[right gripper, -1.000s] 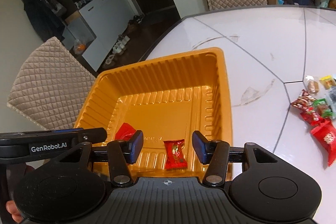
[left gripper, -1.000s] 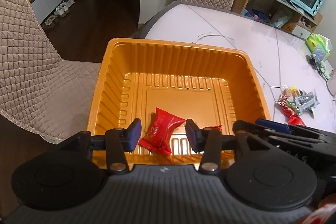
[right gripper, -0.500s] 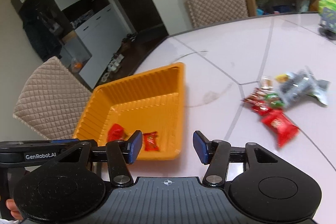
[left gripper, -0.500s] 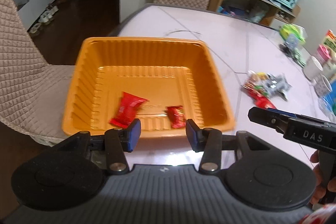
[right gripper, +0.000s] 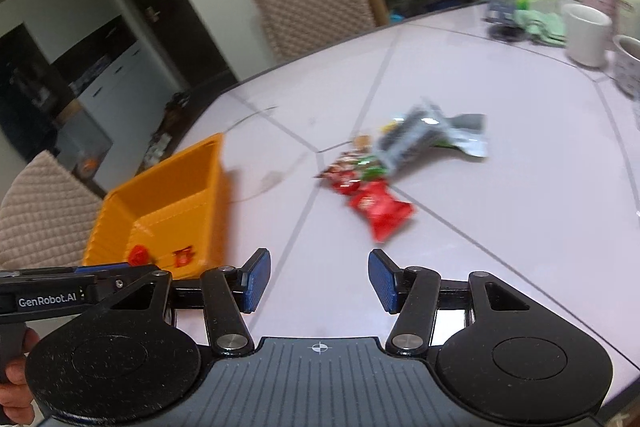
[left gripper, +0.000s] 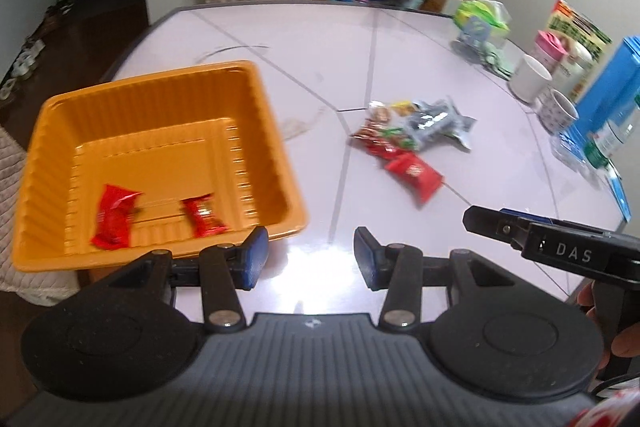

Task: Organize snacks
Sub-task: 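Withdraw both open tools from the tray back toward the snack pile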

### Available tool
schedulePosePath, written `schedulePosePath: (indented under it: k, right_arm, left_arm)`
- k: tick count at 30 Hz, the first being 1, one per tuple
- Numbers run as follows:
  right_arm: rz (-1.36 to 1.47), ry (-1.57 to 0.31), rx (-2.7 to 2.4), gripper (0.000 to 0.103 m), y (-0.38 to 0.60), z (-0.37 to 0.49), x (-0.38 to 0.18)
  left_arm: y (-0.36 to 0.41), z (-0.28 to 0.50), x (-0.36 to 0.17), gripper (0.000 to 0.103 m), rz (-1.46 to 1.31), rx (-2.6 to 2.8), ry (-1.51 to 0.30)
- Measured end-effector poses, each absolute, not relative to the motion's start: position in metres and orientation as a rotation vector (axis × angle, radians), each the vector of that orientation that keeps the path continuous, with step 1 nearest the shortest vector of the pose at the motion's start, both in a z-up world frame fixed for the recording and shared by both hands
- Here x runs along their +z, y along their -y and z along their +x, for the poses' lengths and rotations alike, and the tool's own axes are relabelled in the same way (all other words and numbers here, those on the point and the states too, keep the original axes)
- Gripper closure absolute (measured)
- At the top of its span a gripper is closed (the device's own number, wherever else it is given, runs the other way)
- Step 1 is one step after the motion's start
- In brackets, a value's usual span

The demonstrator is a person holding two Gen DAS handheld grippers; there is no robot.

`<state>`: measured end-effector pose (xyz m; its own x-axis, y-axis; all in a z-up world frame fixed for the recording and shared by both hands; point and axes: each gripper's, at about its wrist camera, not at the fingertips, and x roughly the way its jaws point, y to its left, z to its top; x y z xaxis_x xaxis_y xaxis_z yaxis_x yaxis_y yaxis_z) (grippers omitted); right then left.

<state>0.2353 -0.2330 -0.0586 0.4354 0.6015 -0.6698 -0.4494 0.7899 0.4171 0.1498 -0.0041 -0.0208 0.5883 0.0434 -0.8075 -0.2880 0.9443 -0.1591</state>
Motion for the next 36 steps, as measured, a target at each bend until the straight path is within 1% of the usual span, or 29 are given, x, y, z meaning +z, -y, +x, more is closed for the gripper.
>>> schedulePosePath:
  k: [10, 23, 26, 27, 32, 36]
  right_arm:
    - [0.222, -0.912, 0.578, 0.048, 0.279, 0.249, -0.065]
    - [0.225, -0.916, 0.553, 0.048, 0.295, 0.263, -0.073]
    - [0.223, -0.915, 0.548, 0.048, 0.298, 0.268, -0.075]
    - [0.223, -0.915, 0.545, 0.048, 0.299, 0.270, -0.075]
    - [0.224, -0.913, 0.532, 0.048, 0.303, 0.281, -0.079]
    - [0.223, -0.920, 0.519, 0.048, 0.305, 0.289, -0.084]
  left_arm:
    - [0.043, 0.179, -0.024, 0.060, -0.259, 0.131, -0.934]
    - [0.067, 0.207, -0.034, 0.060, -0.232, 0.123, -0.952]
    - [0.070, 0.215, -0.037, 0.056, -0.228, 0.122, -0.961]
    - [0.071, 0.218, -0.039, 0.053, -0.226, 0.123, -0.963]
    - [0.076, 0.232, -0.045, 0.052, -0.227, 0.126, -0.969]
    - [0.080, 0.244, -0.051, 0.046, -0.225, 0.135, -0.972]
